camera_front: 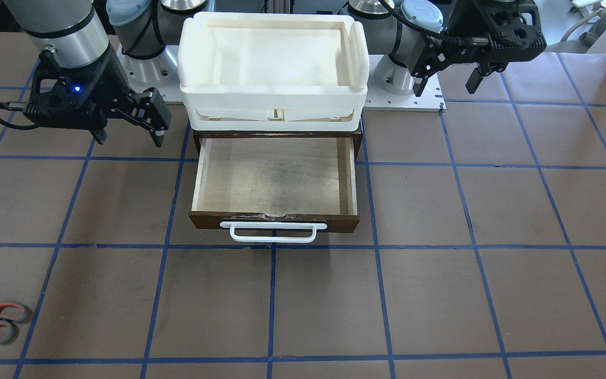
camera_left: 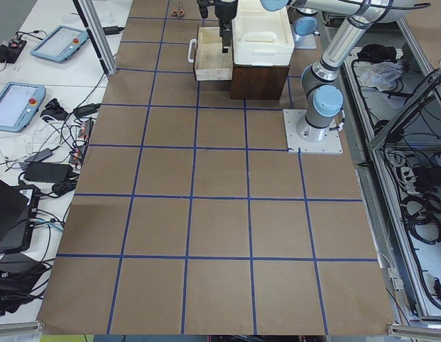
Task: Put scissors in drawer and close it
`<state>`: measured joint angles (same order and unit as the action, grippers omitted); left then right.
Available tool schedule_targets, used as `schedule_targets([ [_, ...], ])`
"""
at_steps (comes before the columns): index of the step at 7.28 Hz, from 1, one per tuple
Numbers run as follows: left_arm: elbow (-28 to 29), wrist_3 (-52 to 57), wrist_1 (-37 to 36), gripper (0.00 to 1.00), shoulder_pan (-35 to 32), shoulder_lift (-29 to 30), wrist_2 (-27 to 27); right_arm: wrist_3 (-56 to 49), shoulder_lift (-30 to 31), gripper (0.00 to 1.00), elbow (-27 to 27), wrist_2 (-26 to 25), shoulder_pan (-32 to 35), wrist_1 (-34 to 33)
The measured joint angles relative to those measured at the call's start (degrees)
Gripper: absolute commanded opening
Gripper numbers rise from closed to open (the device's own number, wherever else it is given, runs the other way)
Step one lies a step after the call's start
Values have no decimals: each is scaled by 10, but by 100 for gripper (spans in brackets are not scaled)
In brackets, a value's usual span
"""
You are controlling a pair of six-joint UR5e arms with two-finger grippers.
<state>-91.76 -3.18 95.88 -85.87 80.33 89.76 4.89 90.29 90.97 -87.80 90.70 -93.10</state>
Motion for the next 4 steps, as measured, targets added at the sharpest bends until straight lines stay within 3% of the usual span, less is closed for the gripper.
schedule_targets([
  [4,0,1,0,100,0,1,2,-1,9,100,0,5,0,6],
])
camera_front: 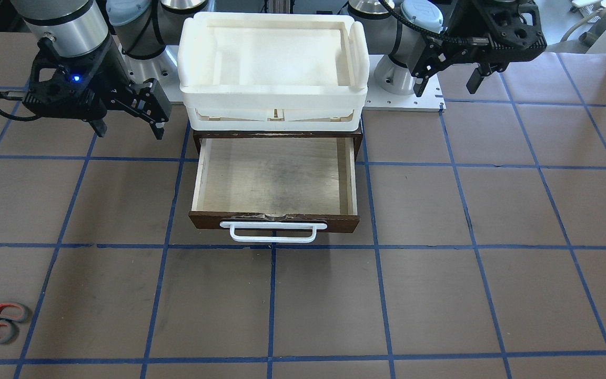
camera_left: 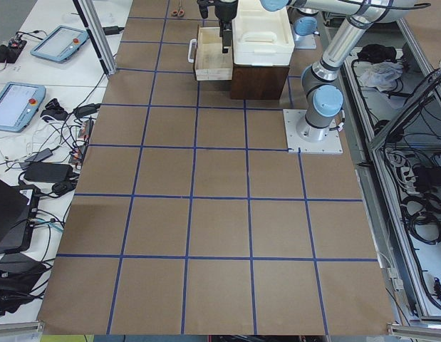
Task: Put scissors in drawer and close it
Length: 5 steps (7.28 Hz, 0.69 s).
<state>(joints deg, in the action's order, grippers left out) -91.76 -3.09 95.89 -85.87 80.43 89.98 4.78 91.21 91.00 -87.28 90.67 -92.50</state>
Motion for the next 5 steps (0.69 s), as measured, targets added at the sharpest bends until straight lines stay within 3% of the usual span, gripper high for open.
schedule_targets([
  [5,0,-1,-3,100,1,2,-2,-7,-1,100,0,-4,-8,-1],
])
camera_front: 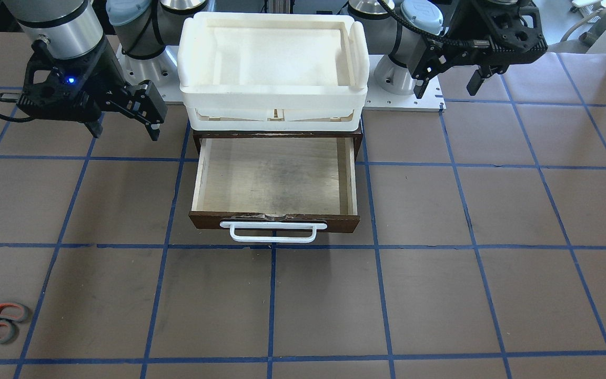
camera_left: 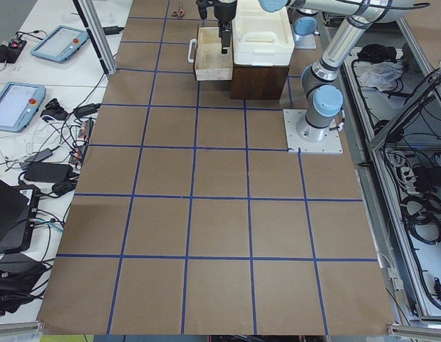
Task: Put scissors in drawer and close it
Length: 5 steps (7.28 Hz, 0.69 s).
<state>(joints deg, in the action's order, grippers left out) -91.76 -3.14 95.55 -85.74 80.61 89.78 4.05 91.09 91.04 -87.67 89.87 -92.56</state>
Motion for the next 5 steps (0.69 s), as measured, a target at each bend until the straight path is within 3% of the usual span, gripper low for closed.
schedule_targets([
  [5,0,0,-2,100,0,1,0,-15,0,100,-1,4,-4,-9],
])
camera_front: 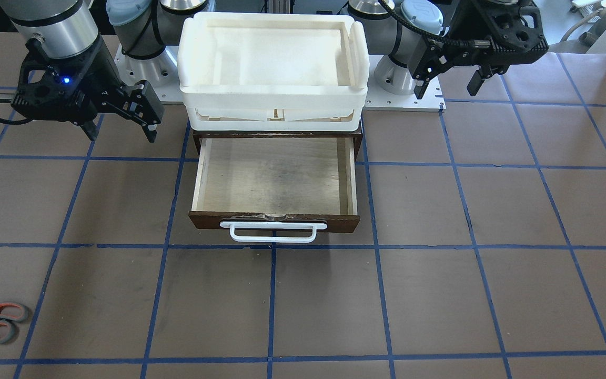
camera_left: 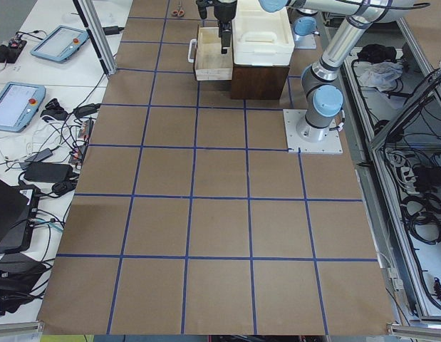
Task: Put scissors in drawer and close it
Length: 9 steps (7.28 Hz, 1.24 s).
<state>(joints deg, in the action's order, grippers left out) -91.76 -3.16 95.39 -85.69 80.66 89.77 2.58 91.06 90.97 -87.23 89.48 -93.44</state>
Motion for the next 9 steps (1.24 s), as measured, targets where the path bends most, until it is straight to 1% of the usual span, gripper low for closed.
schedule_targets([
  [5,0,0,1,100,0,-1,-2,-30,-4,100,0,4,-11,-5],
  [7,0,0,2,100,0,-1,-3,-108,-15,100,-1,4,-27,-21],
  [9,0,-1,2,100,0,0,-3,-240,-27,100,-3,9,-80,-31],
])
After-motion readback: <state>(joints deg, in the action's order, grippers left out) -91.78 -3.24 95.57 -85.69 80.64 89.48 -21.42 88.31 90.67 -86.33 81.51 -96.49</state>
